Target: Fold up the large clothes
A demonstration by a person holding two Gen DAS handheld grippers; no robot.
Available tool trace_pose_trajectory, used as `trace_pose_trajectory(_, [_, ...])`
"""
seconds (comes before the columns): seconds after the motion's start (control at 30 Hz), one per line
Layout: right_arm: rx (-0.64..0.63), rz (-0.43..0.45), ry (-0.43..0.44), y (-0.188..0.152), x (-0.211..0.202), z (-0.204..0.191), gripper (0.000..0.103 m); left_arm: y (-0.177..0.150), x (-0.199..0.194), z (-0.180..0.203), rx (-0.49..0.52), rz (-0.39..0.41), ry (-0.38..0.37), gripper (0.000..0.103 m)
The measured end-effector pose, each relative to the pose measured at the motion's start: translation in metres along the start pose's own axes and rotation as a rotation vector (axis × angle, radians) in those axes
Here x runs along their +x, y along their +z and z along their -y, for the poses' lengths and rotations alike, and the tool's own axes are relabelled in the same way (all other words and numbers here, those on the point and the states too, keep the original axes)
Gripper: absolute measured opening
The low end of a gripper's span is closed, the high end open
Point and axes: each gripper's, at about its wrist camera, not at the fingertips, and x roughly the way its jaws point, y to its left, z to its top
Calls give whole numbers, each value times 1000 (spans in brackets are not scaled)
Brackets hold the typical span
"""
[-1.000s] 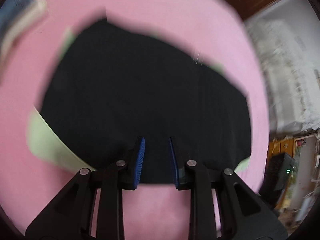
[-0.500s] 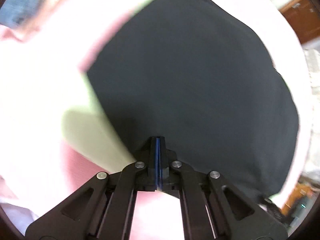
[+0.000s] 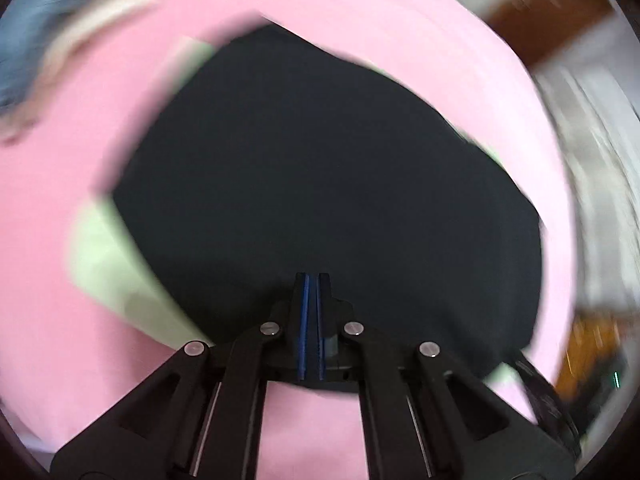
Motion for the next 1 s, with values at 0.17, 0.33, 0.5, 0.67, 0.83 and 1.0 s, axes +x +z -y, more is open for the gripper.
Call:
trace_pose_trajectory(0.17, [14,-206,136,-25,57,-36,0,-12,44,41,231,-65,99,1])
trace_pose_trajectory(0.33, [152,-146,196,3,89,-24,0,16,45,27,193,-34,24,1])
trace_pose_trajectory(0.5, [203,-118,240,60,121,-21,0,58,47,12,145,20,-7,1])
trace_pose_trajectory(0.67, [141,-118,210,123,166,-45,0,114,71,21,139,37,14,1])
trace_pose_trajectory(0.83, [61,-116,192,169,205,-66,0,149,90,23,154,48,60,1])
trace_pose_trajectory(1.0, [62,-124,223,216,238,-55,0,145,98,25,113,39,165,1])
